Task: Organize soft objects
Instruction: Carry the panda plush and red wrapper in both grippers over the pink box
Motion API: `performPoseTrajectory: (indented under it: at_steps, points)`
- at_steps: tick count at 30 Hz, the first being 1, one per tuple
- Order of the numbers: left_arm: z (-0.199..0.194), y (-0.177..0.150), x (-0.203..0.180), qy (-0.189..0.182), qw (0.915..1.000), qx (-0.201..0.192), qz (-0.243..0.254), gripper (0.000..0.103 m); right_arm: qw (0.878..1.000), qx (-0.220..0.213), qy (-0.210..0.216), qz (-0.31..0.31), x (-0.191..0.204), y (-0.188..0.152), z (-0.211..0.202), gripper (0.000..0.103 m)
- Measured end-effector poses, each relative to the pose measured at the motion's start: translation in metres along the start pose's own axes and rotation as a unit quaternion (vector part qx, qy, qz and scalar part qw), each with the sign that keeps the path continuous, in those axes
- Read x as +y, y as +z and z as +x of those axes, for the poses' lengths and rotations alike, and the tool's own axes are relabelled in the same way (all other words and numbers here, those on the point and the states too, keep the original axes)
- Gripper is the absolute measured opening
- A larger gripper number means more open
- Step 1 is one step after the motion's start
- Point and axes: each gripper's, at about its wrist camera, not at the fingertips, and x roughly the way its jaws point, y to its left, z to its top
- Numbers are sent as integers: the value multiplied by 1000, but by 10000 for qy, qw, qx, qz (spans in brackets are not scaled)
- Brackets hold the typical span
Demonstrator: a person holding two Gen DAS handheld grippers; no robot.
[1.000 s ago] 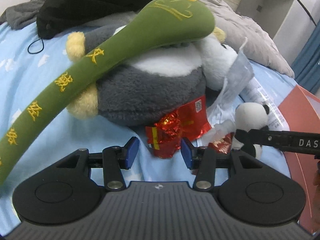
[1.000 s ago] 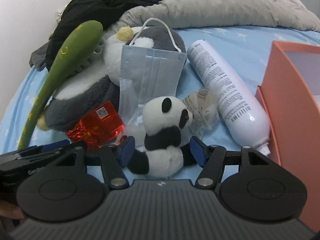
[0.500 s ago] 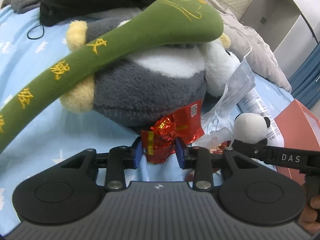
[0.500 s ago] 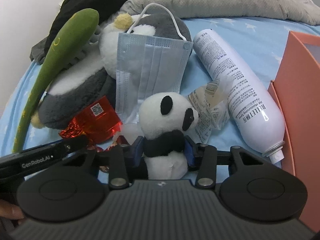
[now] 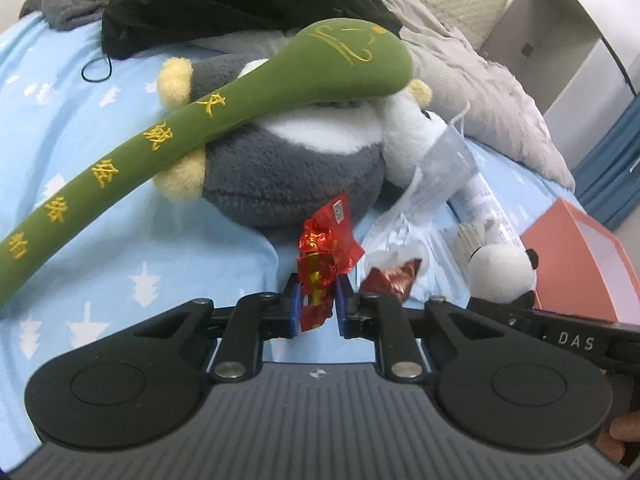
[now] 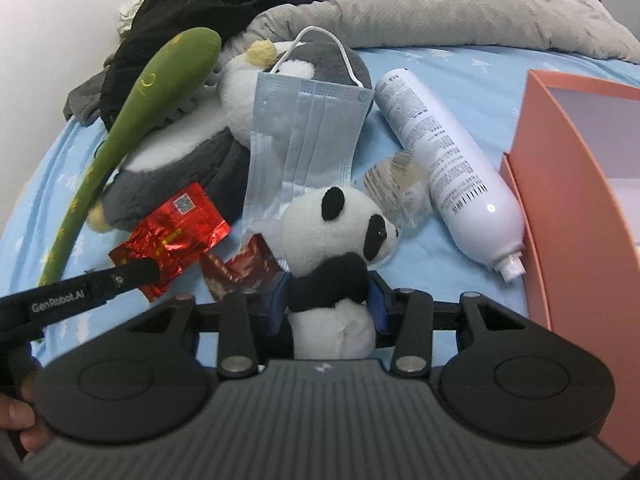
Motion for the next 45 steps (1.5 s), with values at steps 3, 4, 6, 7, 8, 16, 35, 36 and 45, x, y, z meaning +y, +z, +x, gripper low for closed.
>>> performPoseTrajectory:
  at_steps: [3, 4, 6, 7, 8, 16, 35, 36, 45]
  points:
    - [-16, -8, -2, 15, 10000, -39, 15, 20, 10000, -26, -54, 11, 0, -8, -13, 45]
    - [-20, -10, -2, 13, 10000, -43, -4, 20, 10000, -25, -63, 23, 0, -11, -18, 45]
    - [-29, -16, -3, -1, 10000, -48, -14, 20, 10000, -10, -74, 28, 1, -18, -27, 45]
    - [-34, -19, -3, -3, 10000, -54, -8, 20, 10000, -5, -76, 18, 2, -22, -31, 45]
    - [-38, -22, -4, -2, 10000, -58, 4, 20, 10000, 3, -72, 6, 4, -26, -35, 45]
    - [-79, -44, -6, 65, 9999, -75, 44, 20, 9999, 26, -74, -109, 18, -49, -65, 45]
    - [-149, -83, -38, -187, 9989, -173, 384, 20, 9996, -103, -184, -168, 23, -93, -135, 45]
    - [-151, -83, -39, -203, 9989, -168, 400, 20, 9996, -115, -188, -152, 22, -94, -138, 45]
    - [-171, -69, -65, -451, 9976, -259, 466, 20, 9984, -485, -253, -162, 21, -87, -165, 45]
